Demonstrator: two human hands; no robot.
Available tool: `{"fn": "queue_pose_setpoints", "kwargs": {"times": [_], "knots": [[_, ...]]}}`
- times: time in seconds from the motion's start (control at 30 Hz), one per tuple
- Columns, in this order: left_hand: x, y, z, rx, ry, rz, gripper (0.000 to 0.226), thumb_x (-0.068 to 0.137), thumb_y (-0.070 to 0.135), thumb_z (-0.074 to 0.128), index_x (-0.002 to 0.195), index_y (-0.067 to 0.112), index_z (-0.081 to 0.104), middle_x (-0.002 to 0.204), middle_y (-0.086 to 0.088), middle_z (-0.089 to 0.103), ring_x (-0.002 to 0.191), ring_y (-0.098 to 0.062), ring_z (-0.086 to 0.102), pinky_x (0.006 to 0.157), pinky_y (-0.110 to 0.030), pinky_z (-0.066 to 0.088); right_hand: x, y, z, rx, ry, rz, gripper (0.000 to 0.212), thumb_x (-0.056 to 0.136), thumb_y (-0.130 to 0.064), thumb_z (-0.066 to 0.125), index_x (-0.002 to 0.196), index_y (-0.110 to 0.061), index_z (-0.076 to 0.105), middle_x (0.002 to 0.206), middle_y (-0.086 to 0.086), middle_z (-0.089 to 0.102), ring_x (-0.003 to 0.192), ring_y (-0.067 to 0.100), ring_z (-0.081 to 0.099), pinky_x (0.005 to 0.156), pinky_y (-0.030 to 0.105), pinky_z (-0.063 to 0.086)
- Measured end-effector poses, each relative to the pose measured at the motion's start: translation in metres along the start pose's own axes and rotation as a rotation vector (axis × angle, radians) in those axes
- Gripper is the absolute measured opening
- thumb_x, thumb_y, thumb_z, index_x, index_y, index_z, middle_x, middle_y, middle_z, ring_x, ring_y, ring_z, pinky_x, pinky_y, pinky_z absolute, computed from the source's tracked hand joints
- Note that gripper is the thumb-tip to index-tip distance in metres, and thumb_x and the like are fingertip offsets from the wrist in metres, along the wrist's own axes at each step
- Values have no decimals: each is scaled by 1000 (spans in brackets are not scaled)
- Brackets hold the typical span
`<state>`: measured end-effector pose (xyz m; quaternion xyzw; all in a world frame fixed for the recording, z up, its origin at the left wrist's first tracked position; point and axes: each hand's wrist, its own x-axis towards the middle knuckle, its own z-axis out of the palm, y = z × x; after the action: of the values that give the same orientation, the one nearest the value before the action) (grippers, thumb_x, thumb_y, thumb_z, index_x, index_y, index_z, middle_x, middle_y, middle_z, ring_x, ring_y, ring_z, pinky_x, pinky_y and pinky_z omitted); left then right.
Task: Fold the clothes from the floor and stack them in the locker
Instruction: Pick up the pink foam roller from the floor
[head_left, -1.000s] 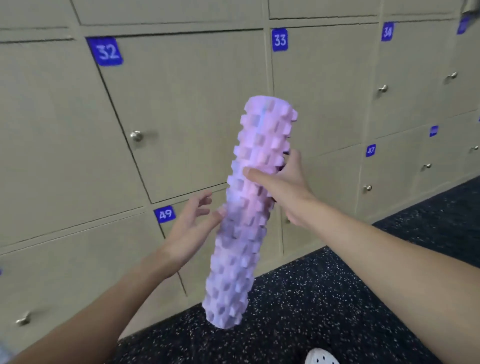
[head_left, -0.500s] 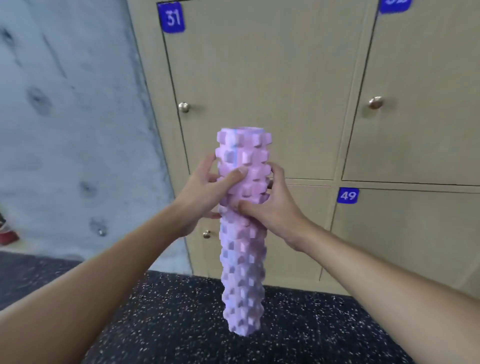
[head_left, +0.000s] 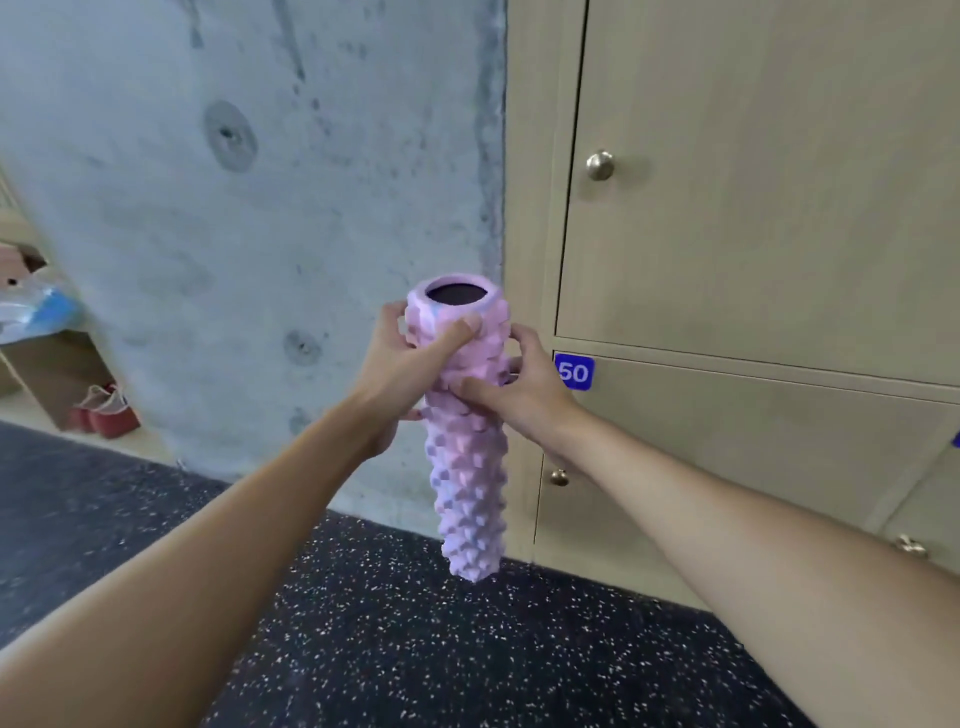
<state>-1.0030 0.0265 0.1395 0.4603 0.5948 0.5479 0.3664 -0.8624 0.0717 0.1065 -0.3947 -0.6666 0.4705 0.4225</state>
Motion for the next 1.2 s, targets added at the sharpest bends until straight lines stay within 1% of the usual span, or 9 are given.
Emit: {"fn": "queue_pose_setpoints", "kwargs": {"times": [0.07, 0.13, 0.37, 0.43, 0.57, 0.77, 0.93, 1.07, 1.2], "knots": [[16, -19, -15, -12, -2, 14, 59, 82, 43, 79, 129, 37, 44, 110, 8, 66, 69, 0, 71, 62, -36, 59, 18, 11, 21, -13, -16, 34, 65, 75, -18, 85, 126, -23, 44, 91, -9, 61, 76, 1, 64, 69, 17, 52], [32, -40, -27, -29, -11, 21, 57, 80, 38, 81, 127, 39, 48, 114, 3, 66, 78, -1, 72, 58, -30, 57, 34, 22, 39, -11, -20, 64, 65, 75, -17, 86, 125, -22, 45, 96, -9, 61, 82, 5, 64, 72, 19, 53], [68, -100, -48, -75, -18, -36, 63, 82, 37, 79, 133, 35, 43, 122, -3, 61, 100, -19, 71, 78, -46, 62, 66, 73, 82, -53, 28, 96, 64, 74, -12, 84, 121, -22, 42, 102, -8, 63, 91, 12, 65, 86, 33, 56], [74, -112, -48, -45, -30, -51, 66, 82, 39, 79, 136, 35, 41, 123, -3, 60, 100, -18, 70, 72, -38, 61, 69, 84, 88, -67, 44, 112, 63, 73, -12, 84, 119, -22, 42, 101, -8, 61, 93, 14, 64, 87, 34, 56], [77, -126, -49, -27, -46, -54, 70, 82, 41, 78, 140, 36, 37, 123, 1, 57, 95, -9, 67, 64, -24, 51, 65, 98, 91, -84, 23, 151, 61, 76, -14, 84, 117, -22, 39, 97, -12, 57, 85, 2, 59, 78, 24, 54], [79, -130, -53, 33, -56, -5, 68, 87, 36, 74, 143, 32, 35, 111, 10, 59, 73, 15, 63, 54, -8, 47, 66, 103, 95, -94, 12, 133, 67, 75, -17, 85, 119, -27, 36, 104, -12, 59, 88, 0, 59, 82, 26, 55], [81, -124, -54, 42, -46, 40, 73, 90, 26, 73, 148, 29, 30, 110, 13, 55, 88, 9, 58, 56, -2, 44, 64, 99, 96, -88, 4, 115, 76, 72, -22, 87, 129, -19, 36, 103, -16, 56, 90, -1, 58, 74, 17, 50], [80, -122, -54, 88, -39, 68, 69, 90, 21, 73, 146, 25, 34, 106, 21, 52, 88, 13, 57, 62, -2, 45, 63, 94, 92, -109, 21, 111, 84, 74, -25, 85, 138, -14, 32, 120, -2, 57, 95, 7, 59, 87, 31, 54], [77, -119, -58, 138, -58, 99, 71, 88, 26, 75, 146, 27, 34, 121, 10, 57, 97, 8, 61, 65, -3, 46, 61, 89, 87, -184, 20, 130, 97, 74, -31, 84, 147, -14, 23, 141, 7, 44, 122, 22, 51, 102, 40, 48]]}}
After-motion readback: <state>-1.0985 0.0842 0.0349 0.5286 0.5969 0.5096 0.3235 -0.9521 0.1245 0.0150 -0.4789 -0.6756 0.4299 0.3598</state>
